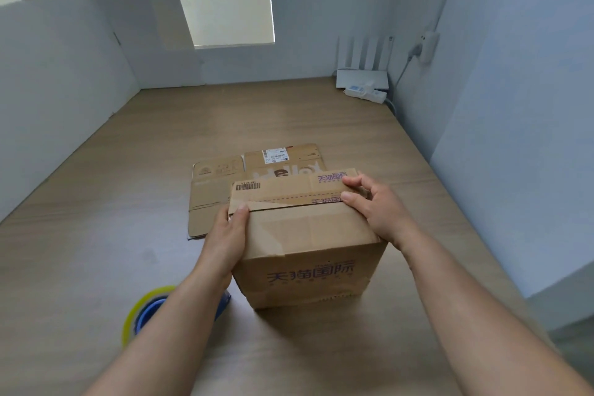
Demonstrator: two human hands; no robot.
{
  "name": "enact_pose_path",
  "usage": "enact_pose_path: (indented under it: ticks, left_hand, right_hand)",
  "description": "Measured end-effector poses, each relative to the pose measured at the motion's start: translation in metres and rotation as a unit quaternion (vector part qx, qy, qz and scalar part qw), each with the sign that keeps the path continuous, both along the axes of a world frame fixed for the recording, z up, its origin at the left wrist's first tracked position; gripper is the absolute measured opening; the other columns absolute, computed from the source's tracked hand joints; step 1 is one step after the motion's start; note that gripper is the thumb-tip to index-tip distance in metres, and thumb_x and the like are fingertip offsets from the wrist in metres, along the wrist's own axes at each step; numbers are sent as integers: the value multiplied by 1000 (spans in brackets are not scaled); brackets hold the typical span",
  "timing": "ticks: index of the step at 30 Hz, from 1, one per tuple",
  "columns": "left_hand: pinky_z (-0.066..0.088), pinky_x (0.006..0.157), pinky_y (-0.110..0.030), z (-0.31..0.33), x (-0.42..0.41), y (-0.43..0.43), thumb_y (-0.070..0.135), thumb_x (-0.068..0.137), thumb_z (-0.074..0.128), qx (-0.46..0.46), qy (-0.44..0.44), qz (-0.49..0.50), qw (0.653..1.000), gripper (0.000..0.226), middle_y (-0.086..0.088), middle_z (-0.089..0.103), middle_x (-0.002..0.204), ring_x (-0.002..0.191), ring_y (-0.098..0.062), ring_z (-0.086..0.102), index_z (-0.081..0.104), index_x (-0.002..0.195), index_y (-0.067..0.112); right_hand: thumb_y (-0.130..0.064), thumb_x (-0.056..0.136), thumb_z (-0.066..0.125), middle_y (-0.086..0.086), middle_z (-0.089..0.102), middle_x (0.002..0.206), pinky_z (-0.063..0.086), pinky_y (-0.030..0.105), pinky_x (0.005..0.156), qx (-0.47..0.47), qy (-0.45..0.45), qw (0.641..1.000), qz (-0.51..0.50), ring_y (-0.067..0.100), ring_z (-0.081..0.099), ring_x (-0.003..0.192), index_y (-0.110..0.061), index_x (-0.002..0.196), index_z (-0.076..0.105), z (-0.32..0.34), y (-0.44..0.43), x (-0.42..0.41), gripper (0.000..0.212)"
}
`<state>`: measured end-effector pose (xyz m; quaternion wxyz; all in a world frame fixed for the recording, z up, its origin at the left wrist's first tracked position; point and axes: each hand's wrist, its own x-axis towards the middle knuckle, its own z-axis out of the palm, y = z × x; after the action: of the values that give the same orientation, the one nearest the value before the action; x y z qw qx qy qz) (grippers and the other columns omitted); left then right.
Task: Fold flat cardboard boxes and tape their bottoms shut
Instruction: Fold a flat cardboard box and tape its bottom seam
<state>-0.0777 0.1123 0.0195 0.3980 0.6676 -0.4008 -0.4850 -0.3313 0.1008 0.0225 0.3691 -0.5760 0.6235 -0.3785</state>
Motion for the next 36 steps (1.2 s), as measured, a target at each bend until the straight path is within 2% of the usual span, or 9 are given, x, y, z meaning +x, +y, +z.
enact_pose_path:
  ticks: [8, 12, 16, 19, 21, 23, 28, 33, 36]
  left_hand:
    - [44, 59, -28, 1, -1, 3, 35, 96, 46, -3, 45, 38, 998, 27, 5, 64, 99, 86, -14, 63, 51, 121, 25]
    - [45, 60, -29, 7, -2, -2, 34, 96, 45, 8, 49, 28, 998, 32, 3, 62, 100, 88, -16, 62, 48, 127, 23]
    - [50, 76, -34, 7, 14, 4, 40, 99, 36, -4, 12, -11, 1000, 38, 1, 60, 115, 101, -17, 59, 46, 132, 23]
    - [44, 89, -39, -12, 53, 26, 51, 97, 39, -55, -245, 12, 968, 49, -6, 57, 123, 111, -23, 51, 50, 127, 14]
    - [42, 91, -43, -32, 80, 43, 56, 91, 47, 8, -431, -1, 902, 61, -14, 55, 125, 116, -32, 49, 51, 125, 6]
    - [44, 86, -39, -57, 94, 56, 64, 86, 50, 108, -495, -43, 861, 68, -16, 57, 118, 111, -33, 53, 53, 117, 3]
    - [38, 50, -24, -93, 105, 62, 81, 76, 42, 199, -479, -121, 846, 64, 3, 58, 73, 66, -11, 57, 42, 80, 17]
    - [43, 56, -21, -104, 114, 58, 68, 70, 65, 219, -478, -155, 837, 59, 9, 58, 84, 76, -7, 58, 49, 103, 21]
    - [44, 59, -27, -84, 125, 50, 57, 64, 69, 158, -387, -122, 900, 47, 5, 64, 79, 74, -13, 62, 60, 93, 22]
  right_hand:
    - [-25, 91, 62, -13, 51, 116, 30, 2, 76, -11, 5, 1000, -8, 0, 46, 106, -27, 120, 62, -4, 3, 0, 29]
    - [-28, 94, 57, -7, 59, 128, 34, 19, 89, -11, 93, 995, -18, 11, 53, 114, -25, 127, 59, 6, 0, 7, 33]
    - [-29, 95, 56, -6, 59, 130, 31, 17, 84, -17, 136, 990, -29, 13, 53, 116, -25, 129, 58, 9, 3, 9, 34]
    - [-30, 95, 56, -5, 59, 130, 33, 19, 86, -18, 136, 990, -25, 12, 53, 116, -26, 129, 58, 8, 7, 8, 35]
    - [-30, 95, 56, -5, 59, 129, 34, 20, 87, -17, 133, 991, -23, 12, 53, 115, -26, 129, 57, 8, 7, 7, 35]
    - [-30, 95, 56, -5, 60, 129, 33, 20, 86, -19, 133, 991, -24, 9, 53, 111, -27, 129, 58, 8, 6, 7, 34]
    - [-32, 93, 57, -7, 60, 128, 31, 19, 84, -21, 140, 990, -30, 3, 49, 104, -29, 127, 59, 9, 4, 7, 33]
    - [-33, 94, 57, -5, 60, 129, 33, 23, 85, -21, 143, 989, -30, 11, 52, 112, -30, 127, 59, 9, 3, 6, 34]
    - [-32, 94, 57, -6, 59, 130, 34, 23, 88, -21, 140, 989, -29, 13, 53, 116, -29, 127, 59, 9, 4, 6, 34]
